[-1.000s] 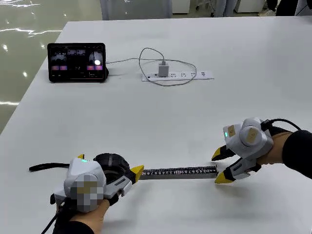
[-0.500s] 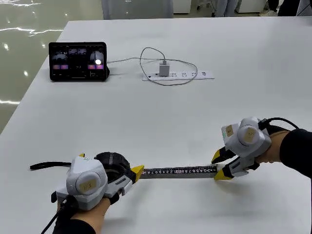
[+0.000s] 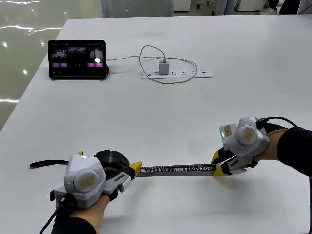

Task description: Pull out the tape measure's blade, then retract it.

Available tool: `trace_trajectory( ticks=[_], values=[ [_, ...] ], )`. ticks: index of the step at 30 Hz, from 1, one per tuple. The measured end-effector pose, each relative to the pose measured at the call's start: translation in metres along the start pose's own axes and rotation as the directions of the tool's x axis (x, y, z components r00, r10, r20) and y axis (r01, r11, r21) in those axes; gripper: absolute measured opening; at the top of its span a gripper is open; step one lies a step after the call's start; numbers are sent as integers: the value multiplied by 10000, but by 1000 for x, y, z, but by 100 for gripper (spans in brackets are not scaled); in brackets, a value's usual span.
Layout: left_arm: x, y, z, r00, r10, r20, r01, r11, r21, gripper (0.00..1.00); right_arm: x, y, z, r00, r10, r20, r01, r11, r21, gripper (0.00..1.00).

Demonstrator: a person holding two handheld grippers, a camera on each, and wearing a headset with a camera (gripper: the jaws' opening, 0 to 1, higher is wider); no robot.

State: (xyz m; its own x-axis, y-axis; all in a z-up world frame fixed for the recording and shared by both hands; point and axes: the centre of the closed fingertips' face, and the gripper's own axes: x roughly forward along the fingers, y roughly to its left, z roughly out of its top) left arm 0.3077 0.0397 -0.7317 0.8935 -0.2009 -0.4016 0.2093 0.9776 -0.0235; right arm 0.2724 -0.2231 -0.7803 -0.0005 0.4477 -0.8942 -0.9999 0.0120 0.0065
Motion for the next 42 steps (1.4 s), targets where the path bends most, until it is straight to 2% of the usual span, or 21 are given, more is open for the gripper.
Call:
trace_trajectory(
  ticks=[3, 7, 10, 11, 20, 26, 31, 37, 42],
  values=[
    [-1, 2, 1, 9999, 104, 41, -104, 9999, 42, 93, 0, 1, 0, 9998, 28, -174, -31, 9998, -201, 12],
    [-1, 4, 2, 9998, 173, 48, -172, 9998, -107, 91, 1, 1, 1, 9995, 41, -309, -31, 9995, 323, 11],
    [-1, 4, 2, 9998, 192, 30, -192, 9997, -132, 89, 1, 2, 1, 9995, 31, -303, -23, 9996, 270, 11],
    [0, 5, 1, 9998, 200, -14, -200, 9997, -161, 88, 2, 3, 1, 9995, 7, -308, -7, 10000, 16, 11],
    [1, 4, -7, 9990, 179, -420, -197, 9989, -430, 78, 3, 1, 2, 9999, 79, -125, -64, 9931, 1167, 11],
    [1, 5, -13, 9970, 146, -762, -198, 9974, -688, 69, 4, 2, 2, 9990, 79, -448, -48, 9977, 679, 11],
    [1, 3, -14, 9960, 41, -889, -103, 9975, -695, 64, 4, 2, 3, 9982, 115, -588, -68, 9968, 791, 10],
    [0, 3, -15, 9953, 29, -967, -102, 9971, -748, 63, 4, 2, 3, 9975, 96, -700, -39, 9967, 811, 10],
    [0, 3, -15, 9954, 59, -960, -115, 9982, -581, 62, 4, 1, 4, 9988, 96, -488, -37, 9929, 1189, 10]
  ],
)
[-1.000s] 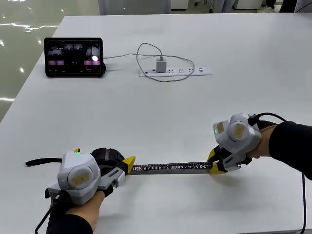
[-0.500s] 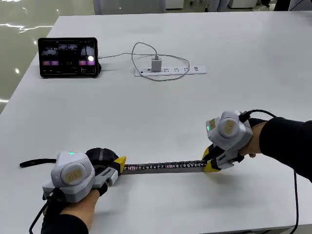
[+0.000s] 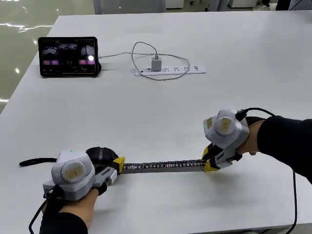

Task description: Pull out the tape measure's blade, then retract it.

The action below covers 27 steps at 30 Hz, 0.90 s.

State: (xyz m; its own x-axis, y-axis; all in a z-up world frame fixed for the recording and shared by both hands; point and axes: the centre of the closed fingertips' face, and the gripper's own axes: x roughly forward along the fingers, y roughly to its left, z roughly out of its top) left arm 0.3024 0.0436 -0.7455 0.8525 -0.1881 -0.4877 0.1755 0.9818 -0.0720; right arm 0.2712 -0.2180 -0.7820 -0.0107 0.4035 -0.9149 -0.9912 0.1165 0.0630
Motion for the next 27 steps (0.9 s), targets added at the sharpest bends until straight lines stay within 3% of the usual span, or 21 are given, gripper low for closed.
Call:
trace_trajectory(
  ticks=[12, 27],
  values=[
    [0, 0, -1, 10000, -31, -25, 31, 10000, 3, 62, 0, 2, 2, 10000, -17, 30, 17, 9998, -221, 10],
    [0, 0, -1, 10000, -53, -26, 53, 10000, 0, 62, 2, 1, 4, 9992, -83, -379, 72, 9995, -303, 10]
  ],
)
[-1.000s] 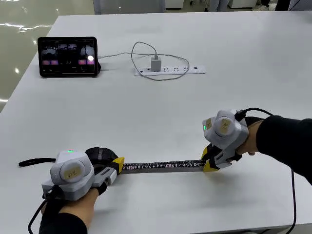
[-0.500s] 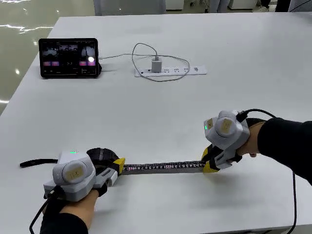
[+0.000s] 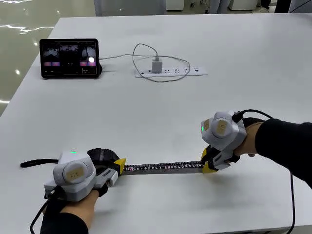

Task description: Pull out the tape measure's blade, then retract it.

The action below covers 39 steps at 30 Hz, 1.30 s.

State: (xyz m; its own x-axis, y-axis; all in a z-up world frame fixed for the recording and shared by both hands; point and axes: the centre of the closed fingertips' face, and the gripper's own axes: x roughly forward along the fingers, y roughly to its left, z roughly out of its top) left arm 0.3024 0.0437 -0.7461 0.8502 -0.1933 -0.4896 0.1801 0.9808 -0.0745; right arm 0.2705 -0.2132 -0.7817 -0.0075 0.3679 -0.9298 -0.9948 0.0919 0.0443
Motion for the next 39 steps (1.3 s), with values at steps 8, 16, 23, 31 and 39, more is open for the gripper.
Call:
trace_trajectory(
  ticks=[8, 16, 23, 31, 39],
  values=[
    [1, 1, 0, 10000, 0, -15, 0, 10000, -11, 62, 1, -1, 1, 10000, 78, -35, -77, 9999, 127, 10],
    [1, 1, -1, 10000, -3, -30, 3, 10000, -20, 62, 2, -1, 4, 9999, 107, -103, -106, 9999, 100, 10],
    [0, 1, -1, 10000, -3, -26, 3, 10000, -13, 62, 3, -1, 6, 9996, 168, -205, -166, 9998, 100, 11],
    [0, 0, 0, 10000, -5, -23, 5, 10000, -14, 62, 4, -1, 9, 9997, 169, -198, -167, 9998, 97, 11],
    [0, 1, 0, 10000, -4, -22, 4, 10000, -15, 62, 6, -1, 13, 9997, 186, -188, -185, 9998, 11, 11]
  ],
)
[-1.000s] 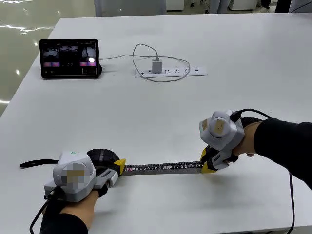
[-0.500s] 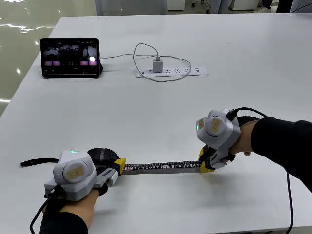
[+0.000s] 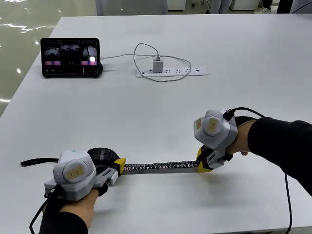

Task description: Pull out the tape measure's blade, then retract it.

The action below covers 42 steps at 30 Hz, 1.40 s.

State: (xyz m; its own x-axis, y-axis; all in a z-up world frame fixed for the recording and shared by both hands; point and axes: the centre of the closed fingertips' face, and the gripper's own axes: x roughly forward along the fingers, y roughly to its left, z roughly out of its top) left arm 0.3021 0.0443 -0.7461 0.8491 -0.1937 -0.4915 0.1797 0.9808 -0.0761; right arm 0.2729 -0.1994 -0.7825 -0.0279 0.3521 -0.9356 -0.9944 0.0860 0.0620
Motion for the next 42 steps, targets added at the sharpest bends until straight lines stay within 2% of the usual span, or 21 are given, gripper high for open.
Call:
trace_trajectory(
  ticks=[30, 42],
  values=[
    [0, 1, 0, 10000, 0, 3, 0, 10000, 11, 62, 5, 0, 13, 9999, -45, 131, 43, 9999, 154, 11],
    [0, 0, -1, 10000, 17, -68, -15, 9997, 228, 61, 6, 0, 16, 9999, -90, 55, 89, 9998, 150, 10]
  ],
)
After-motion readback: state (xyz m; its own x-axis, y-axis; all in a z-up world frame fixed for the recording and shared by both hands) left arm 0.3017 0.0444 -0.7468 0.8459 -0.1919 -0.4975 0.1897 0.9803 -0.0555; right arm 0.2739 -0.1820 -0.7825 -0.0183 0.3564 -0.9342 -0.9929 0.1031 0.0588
